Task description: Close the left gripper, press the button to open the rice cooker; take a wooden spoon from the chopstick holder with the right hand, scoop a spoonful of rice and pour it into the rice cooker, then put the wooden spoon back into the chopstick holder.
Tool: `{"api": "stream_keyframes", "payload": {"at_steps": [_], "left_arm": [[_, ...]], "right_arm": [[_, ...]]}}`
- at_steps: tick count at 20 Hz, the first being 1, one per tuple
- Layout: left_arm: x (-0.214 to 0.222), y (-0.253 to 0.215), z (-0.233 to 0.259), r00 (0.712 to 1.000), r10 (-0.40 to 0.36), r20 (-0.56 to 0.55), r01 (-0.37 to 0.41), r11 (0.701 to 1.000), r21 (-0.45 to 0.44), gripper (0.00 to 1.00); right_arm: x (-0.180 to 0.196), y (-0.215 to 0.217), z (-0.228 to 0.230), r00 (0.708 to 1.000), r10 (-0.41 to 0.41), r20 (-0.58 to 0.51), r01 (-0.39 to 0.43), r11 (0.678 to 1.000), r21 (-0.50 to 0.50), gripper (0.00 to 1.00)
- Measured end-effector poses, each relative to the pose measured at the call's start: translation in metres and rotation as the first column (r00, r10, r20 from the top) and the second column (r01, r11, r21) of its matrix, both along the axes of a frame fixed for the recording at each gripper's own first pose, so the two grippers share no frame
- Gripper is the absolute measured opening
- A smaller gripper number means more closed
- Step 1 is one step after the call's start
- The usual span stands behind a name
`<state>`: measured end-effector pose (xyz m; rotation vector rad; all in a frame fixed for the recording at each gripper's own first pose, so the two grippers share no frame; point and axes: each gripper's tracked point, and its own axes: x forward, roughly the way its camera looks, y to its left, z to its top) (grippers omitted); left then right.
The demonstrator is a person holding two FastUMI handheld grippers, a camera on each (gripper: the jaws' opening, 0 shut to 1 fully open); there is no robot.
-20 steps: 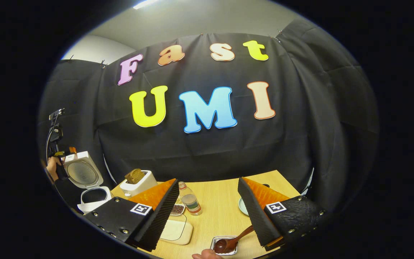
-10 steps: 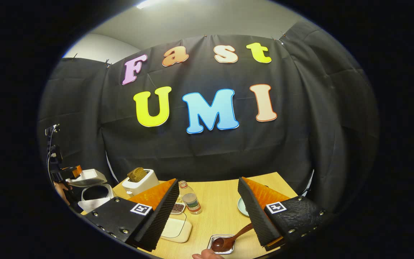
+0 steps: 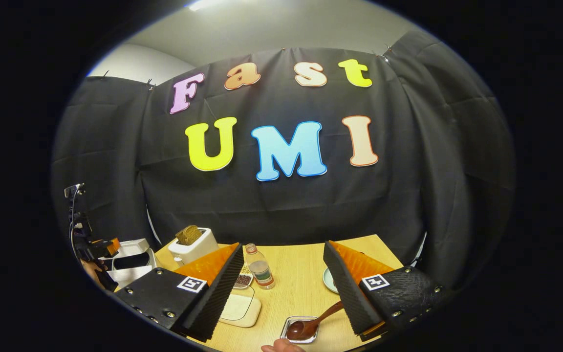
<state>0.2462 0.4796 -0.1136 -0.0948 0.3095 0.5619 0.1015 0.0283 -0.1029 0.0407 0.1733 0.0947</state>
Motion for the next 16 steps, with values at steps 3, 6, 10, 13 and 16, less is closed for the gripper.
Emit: {"api": "stream_keyframes", "payload": {"at_steps": [3,6,10,13,16], "left_arm": [[0.004,0.002,-0.002,0.999,-0.01,-0.041,0.009,1.0,-0.011,0.94],[0.009,-0.001,-0.017,0.997,-0.016,-0.082,0.013,0.999,-0.034,0.95],[0.021,-0.009,-0.052,0.985,-0.037,-0.168,0.023,0.996,-0.081,0.95],[0.017,-0.008,-0.053,0.984,-0.019,-0.179,0.0,0.995,-0.104,0.97],[0.016,-0.007,-0.051,0.981,-0.044,-0.188,0.027,0.995,-0.093,0.98]], "right_arm": [[-0.002,0.001,0.001,1.0,0.001,-0.002,-0.001,1.0,0.003,0.99],[-0.004,0.004,-0.001,1.0,0.003,-0.009,-0.003,1.0,0.003,0.99],[-0.006,0.008,-0.002,1.0,0.01,-0.018,-0.01,1.0,-0.001,0.99],[-0.007,0.01,-0.004,1.0,0.013,-0.019,-0.013,1.0,0.001,0.99],[-0.01,0.013,-0.004,1.0,0.017,-0.017,-0.017,1.0,0.011,0.99]]}}
